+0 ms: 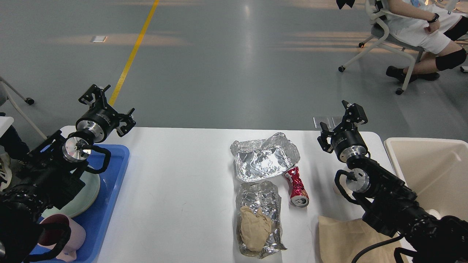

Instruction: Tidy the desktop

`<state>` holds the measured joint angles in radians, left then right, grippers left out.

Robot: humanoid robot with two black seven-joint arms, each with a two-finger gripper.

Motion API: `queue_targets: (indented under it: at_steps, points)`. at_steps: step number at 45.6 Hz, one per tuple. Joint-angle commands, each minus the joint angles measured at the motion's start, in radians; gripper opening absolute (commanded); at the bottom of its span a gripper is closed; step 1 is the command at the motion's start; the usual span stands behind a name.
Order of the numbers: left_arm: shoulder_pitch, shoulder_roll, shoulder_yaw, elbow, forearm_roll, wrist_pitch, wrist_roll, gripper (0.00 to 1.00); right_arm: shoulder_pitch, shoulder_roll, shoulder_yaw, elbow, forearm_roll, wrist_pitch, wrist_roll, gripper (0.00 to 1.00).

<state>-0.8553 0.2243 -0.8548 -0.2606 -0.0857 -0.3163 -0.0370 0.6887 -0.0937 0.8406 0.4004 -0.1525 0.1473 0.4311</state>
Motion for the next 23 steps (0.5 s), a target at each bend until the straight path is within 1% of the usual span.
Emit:
queue_targets:
  at_steps: [1,4,6,7,10,19,23]
  points:
    - [0.013,-0.005,0.002,0.000,0.004,-0.001,-0.128,0.96,0.000,0.000,0.000,0.000,-0.001,0.000,0.000,1.00]
    - [0.021,-0.014,0.002,0.001,0.009,0.000,-0.237,0.96,0.000,0.000,0.000,0.001,-0.001,0.000,0.000,1.00]
    - [0.025,-0.031,0.003,0.001,0.009,0.000,-0.285,0.96,0.000,0.000,0.000,0.000,0.001,0.000,0.000,1.00]
    - [0.027,-0.039,0.003,0.003,0.009,0.003,-0.297,0.96,0.002,0.000,0.000,0.001,-0.001,0.000,0.000,1.00]
    - [0.032,-0.060,0.002,0.006,0.009,0.017,-0.299,0.96,0.000,0.000,0.000,0.000,-0.001,0.000,0.000,1.00]
    - [0.039,-0.085,0.000,0.006,0.009,0.022,-0.299,0.96,0.000,0.000,0.000,0.000,0.001,0.000,0.001,1.00]
    - [0.041,-0.100,0.002,0.006,0.009,0.014,-0.310,0.96,0.000,0.000,0.000,0.000,-0.001,0.000,0.000,1.00]
